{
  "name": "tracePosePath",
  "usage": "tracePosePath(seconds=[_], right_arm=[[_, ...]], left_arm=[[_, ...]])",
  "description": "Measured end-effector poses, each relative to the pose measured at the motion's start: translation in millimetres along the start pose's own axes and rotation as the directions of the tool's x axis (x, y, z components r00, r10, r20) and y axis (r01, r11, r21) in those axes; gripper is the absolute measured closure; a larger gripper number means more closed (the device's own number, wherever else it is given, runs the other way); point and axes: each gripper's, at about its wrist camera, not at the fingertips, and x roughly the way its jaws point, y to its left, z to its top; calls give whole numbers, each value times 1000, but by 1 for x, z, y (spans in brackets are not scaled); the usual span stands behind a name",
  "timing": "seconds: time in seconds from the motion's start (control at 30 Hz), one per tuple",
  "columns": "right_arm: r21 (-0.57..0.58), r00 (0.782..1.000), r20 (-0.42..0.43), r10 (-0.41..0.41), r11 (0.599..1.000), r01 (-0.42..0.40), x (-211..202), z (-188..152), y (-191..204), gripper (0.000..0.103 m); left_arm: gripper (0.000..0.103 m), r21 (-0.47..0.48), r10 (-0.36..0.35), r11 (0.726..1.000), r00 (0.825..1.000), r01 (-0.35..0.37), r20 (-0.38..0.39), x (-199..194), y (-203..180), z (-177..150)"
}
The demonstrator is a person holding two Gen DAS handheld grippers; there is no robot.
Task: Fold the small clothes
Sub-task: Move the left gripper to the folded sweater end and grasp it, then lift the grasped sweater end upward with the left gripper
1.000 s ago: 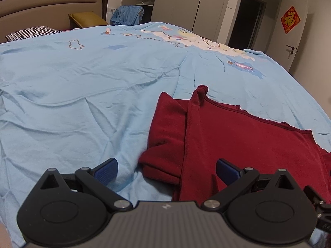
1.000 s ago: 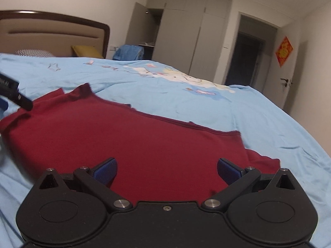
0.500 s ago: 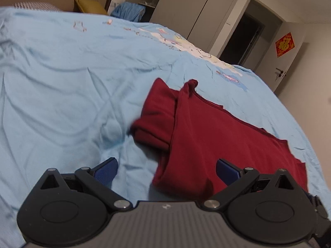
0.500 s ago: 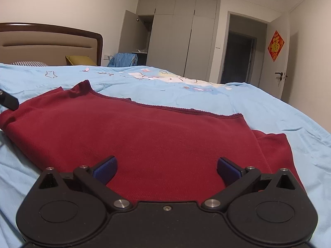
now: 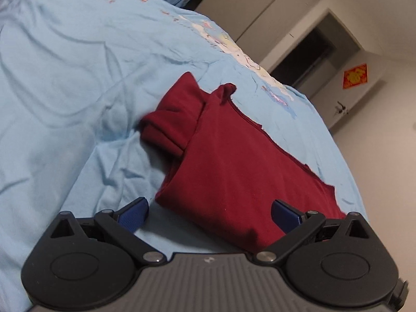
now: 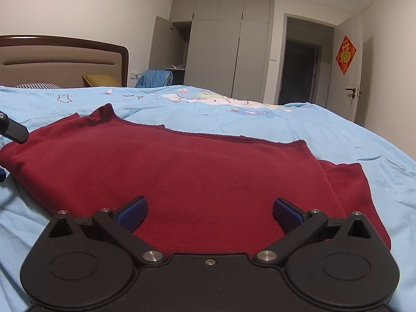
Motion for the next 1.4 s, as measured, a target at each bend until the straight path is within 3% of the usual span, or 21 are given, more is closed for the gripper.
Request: tracePosePath(seconds=[0.1, 0.33, 0.5, 0.77, 0.83, 0.9, 1.0, 1.13, 1.4], right_arm=[[0, 1000, 0, 0, 1000, 0, 0, 0, 0, 1], [0, 1000, 0, 0, 1000, 0, 0, 0, 0, 1], [0, 1000, 0, 0, 1000, 0, 0, 0, 0, 1], [0, 1000, 1, 0, 1000, 0, 0, -1, 0, 1], [0, 1000, 1, 0, 1000, 0, 1, -1, 0, 1], [1, 1000, 1, 0, 1000, 0, 1, -1, 0, 1], [0, 1000, 2, 0, 1000, 0, 0, -1, 0, 1], [0, 1000, 2, 0, 1000, 0, 1, -1, 0, 1], [0, 1000, 3, 0, 1000, 0, 1, -1, 0, 1]], left_arm=[[4, -6, -8, 1000, 1000, 8, 12, -2, 0, 0], [26, 26, -9, 1000, 998, 8, 67, -6, -11, -4], [29, -26, 15, 1000, 994, -12, 110, 1, -6, 3], [31, -115, 20, 993, 993, -7, 117, 27, -4, 13], [58, -105, 52, 994, 990, -38, 128, 29, -8, 14], [66, -89, 76, 994, 987, -64, 140, 30, -11, 14], [66, -83, 77, 994, 987, -65, 140, 34, -10, 15], [59, -120, 70, 991, 989, -54, 131, 43, -1, 20], [59, -132, 70, 990, 983, -47, 171, 59, 2, 28]])
